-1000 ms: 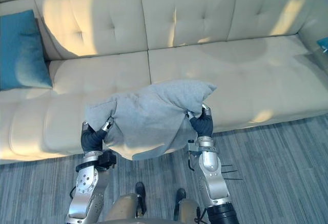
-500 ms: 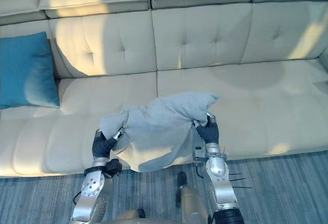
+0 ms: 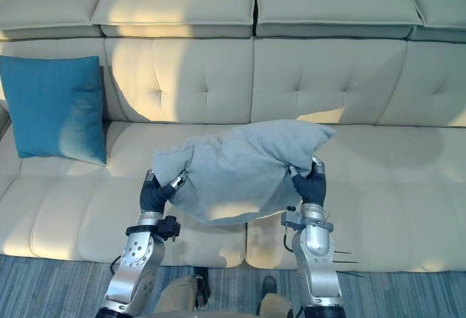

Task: Pick up cushions and gather them together orderly.

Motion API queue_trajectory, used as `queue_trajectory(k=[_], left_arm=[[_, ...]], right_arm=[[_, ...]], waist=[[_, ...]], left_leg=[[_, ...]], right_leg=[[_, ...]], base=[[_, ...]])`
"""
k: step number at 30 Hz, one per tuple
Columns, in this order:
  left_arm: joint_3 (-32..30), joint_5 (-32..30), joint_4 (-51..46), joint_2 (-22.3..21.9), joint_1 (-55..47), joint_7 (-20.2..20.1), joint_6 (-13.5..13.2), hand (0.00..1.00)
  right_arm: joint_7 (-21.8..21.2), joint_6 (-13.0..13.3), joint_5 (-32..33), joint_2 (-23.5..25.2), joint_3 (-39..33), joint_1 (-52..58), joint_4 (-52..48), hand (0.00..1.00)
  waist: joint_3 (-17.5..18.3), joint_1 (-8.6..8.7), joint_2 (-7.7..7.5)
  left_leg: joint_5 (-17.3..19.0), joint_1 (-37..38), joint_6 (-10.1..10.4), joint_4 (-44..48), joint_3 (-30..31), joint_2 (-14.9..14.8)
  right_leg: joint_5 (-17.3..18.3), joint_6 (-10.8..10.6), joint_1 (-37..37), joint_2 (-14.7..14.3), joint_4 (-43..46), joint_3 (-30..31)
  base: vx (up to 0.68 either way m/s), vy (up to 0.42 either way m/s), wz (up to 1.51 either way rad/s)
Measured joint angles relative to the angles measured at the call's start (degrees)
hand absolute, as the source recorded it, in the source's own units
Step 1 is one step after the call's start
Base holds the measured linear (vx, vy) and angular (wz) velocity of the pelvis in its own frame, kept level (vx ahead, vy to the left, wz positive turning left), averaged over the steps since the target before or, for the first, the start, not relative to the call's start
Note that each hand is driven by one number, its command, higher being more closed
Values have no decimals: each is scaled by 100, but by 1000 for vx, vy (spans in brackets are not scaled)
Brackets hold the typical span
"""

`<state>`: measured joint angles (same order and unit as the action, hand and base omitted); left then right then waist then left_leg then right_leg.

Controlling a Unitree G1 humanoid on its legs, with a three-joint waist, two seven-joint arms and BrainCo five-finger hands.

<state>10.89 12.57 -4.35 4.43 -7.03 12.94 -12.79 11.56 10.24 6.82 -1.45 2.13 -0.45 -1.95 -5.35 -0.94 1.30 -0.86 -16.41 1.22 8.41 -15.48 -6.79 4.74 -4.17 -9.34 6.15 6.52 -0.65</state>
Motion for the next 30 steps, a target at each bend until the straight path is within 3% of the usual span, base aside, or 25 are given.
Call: queue_trajectory(k=[4,8,16,18,24,25,26,30], left_arm=[[4,-203,75,110,430,266,10,100],[-2,-303,691,380,1677,743,6,100],[-252,-538,2149,957,4786,1675,14,100],[-252,-557,2440,1045,5461,1831,20,100],[-432,-724,3229,1285,6973,1989,35,100],[-432,-725,3365,1309,7126,1994,39,0],[-431,-723,3564,1355,7397,1989,59,0],[-432,-699,3601,1386,7687,1955,57,0]], right_arm=[[348,-2,-98,-32,48,-612,241,100],[771,-1,-297,-154,51,-1806,701,100],[1495,-6,-490,-294,-463,-4479,1896,100],[1706,-6,-489,-240,-666,-4902,2026,100],[2007,0,-462,-289,-1065,-6246,2777,100],[2032,0,-458,-325,-1072,-6370,2879,100],[2081,-1,-402,-393,-1099,-6542,2993,0],[2069,58,-169,-511,-1283,-6571,2986,0]], waist=[[-6,37,-7],[-84,27,-17],[-881,-68,-21],[-1058,-153,-6],[-1560,-171,114],[-1603,-171,120],[-1612,-170,131],[-1725,-148,180]], left_leg=[[-383,174,40,-692,-74,65],[-778,31,70,-1170,-97,-13],[-1220,-813,-23,-1247,-3,-21],[-1295,-984,-20,-1247,-4,-17],[-1600,-1483,126,-1379,131,2],[-1623,-1546,156,-1379,147,1],[-1650,-1757,180,-1379,160,-9],[-1688,-1949,216,-1379,181,-29]], right_leg=[[-186,38,-121,-82,-173,113],[-396,105,-539,-232,-177,239],[-593,15,-1513,-270,76,268],[-594,11,-1744,-269,210,288],[-597,7,-2431,-271,519,259],[-597,7,-2508,-271,565,261],[-597,7,-2750,-279,620,261],[-597,8,-2946,-294,659,247]], base=[[-14,3,-17],[-86,-18,-17],[-140,1,0],[-109,6,-1],[-72,-10,2],[-56,-23,-1],[-33,-16,-3],[3,-8,-1]])
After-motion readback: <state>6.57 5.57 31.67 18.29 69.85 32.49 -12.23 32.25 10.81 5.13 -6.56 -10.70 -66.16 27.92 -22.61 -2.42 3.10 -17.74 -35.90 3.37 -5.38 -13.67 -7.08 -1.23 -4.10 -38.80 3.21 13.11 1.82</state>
